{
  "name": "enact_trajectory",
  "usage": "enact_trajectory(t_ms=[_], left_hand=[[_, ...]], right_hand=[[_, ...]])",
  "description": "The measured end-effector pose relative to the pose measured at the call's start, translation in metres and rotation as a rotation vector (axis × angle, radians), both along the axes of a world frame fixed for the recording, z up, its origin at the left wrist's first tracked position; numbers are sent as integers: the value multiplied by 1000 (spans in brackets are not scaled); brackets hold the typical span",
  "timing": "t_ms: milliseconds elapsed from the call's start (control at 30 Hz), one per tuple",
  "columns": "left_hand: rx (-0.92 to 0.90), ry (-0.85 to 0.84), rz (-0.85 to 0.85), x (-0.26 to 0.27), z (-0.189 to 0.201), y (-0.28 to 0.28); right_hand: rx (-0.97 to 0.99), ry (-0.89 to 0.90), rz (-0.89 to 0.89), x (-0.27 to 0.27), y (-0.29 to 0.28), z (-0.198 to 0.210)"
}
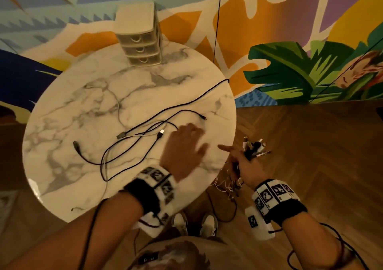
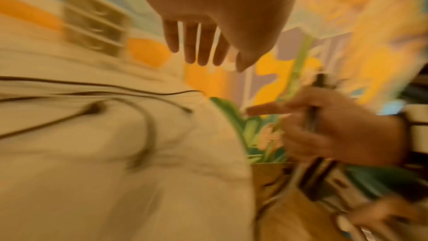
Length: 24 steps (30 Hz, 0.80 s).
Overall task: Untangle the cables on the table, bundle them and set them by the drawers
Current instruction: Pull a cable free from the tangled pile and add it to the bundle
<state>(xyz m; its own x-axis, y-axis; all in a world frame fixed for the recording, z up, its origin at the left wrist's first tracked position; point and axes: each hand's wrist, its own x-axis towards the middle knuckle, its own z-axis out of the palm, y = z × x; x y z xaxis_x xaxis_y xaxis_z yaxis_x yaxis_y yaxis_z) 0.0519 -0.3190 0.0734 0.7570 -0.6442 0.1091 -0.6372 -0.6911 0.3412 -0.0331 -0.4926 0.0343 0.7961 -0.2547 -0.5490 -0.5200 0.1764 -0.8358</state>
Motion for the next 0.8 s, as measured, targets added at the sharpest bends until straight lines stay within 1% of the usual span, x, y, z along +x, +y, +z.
enact_trajectory(t_ms=[33, 100, 133, 167, 200, 300, 400, 467, 567, 667, 733, 800], left_hand=[[99, 41, 97, 12, -13, 25], [406, 175, 254, 28, -33, 73], [549, 232, 297, 31, -42, 93], [652, 284, 316, 31, -47, 109], [709, 327, 319, 29, -50, 119], [694, 434, 313, 15, -55, 132], [690, 468, 247, 0, -51, 132], [623, 426, 226, -10, -41, 126], [431, 321, 195, -27, -18, 112], [314, 279, 80, -44, -6, 99], [309, 289, 1, -52, -7, 92], [335, 295, -3, -56, -7, 86]], right_hand=[[37, -48, 23, 0, 1, 0], [71, -80, 40, -2, 5, -13], [72, -49, 55, -1, 8, -18], [48, -45, 91, 1, 13, -19], [23, -43, 135, 3, 17, -18], [-6, -44, 220, 10, 28, -18], [9, -9, 251, 19, 42, -20], [4, -11, 266, 22, 53, -19], [9, -3, 315, 29, 74, -19], [77, -13, 318, 37, 91, -15], [112, -60, 288, 42, 97, -11], [109, -62, 242, 44, 100, -10]])
